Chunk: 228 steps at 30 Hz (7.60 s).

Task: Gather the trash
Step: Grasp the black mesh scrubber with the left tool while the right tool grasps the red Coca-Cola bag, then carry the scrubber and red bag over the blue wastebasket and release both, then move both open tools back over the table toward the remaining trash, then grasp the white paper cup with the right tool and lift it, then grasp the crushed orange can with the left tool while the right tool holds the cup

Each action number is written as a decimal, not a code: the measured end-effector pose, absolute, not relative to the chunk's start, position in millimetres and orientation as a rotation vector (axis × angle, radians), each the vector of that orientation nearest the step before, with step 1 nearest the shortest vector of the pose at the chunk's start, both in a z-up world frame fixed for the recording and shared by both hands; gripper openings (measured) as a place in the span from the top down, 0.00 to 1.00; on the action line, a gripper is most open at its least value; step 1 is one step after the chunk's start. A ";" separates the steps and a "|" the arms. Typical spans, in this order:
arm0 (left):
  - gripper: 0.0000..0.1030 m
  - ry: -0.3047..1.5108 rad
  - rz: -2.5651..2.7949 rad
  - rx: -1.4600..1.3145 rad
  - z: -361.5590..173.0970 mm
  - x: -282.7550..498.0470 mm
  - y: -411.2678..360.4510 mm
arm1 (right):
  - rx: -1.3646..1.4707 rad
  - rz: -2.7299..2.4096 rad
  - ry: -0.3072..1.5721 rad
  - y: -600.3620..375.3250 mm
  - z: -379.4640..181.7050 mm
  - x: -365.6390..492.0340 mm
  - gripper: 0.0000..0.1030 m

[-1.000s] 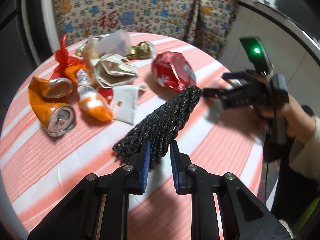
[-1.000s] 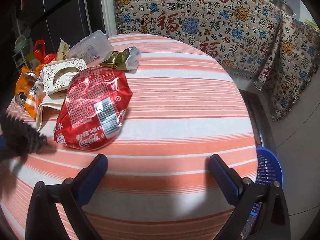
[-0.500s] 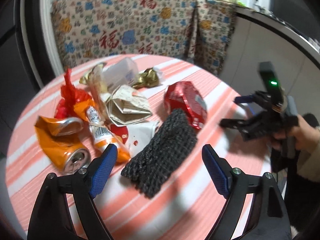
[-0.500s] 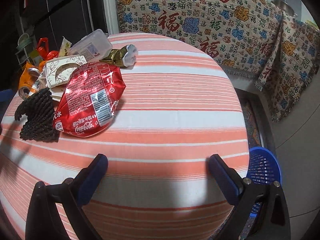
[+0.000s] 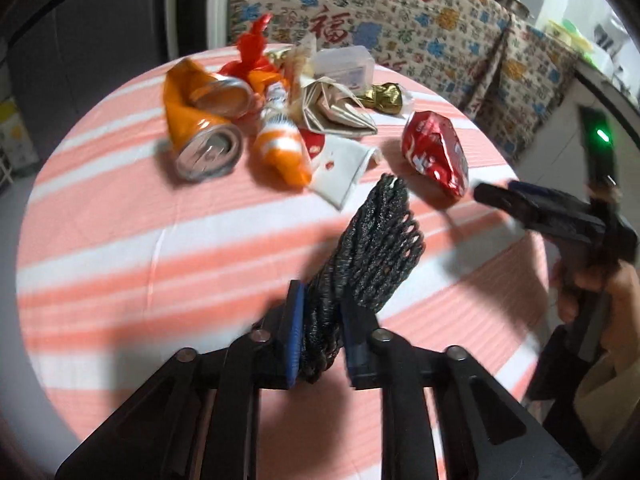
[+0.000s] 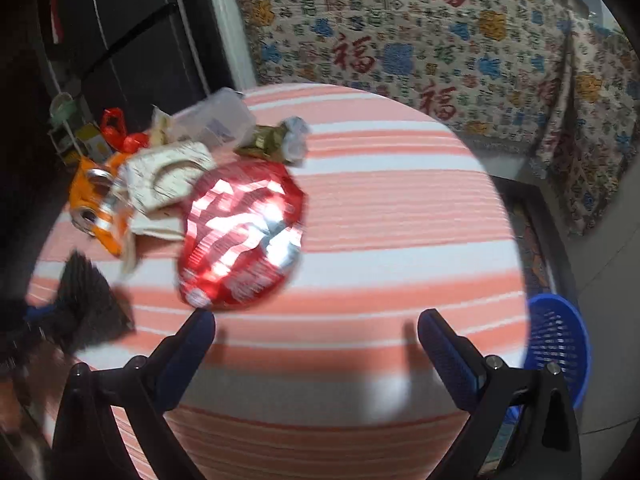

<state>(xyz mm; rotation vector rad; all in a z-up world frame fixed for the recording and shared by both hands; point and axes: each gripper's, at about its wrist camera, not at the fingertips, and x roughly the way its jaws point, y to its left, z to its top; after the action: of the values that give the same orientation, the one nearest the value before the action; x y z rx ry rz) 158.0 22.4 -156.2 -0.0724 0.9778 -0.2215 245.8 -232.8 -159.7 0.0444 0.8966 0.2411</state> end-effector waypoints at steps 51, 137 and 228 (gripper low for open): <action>0.93 0.873 -0.681 -0.047 -89.2 226.1 -279.8 | 0.109 -0.032 0.886 -465.1 -117.3 206.7 0.19; 0.00 0.937 0.028 0.003 -184.1 182.4 41.1 | -0.221 0.397 0.903 -130.1 -183.3 247.3 0.13; 0.53 0.907 -0.184 -0.182 -153.3 151.3 75.7 | 0.006 0.376 0.896 -208.9 -156.2 229.0 0.50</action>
<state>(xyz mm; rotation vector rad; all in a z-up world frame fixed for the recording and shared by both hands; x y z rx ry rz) 151.3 75.7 -153.3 -0.1820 0.9067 -0.1837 229.0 -208.9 -156.2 0.0058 0.8959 0.3760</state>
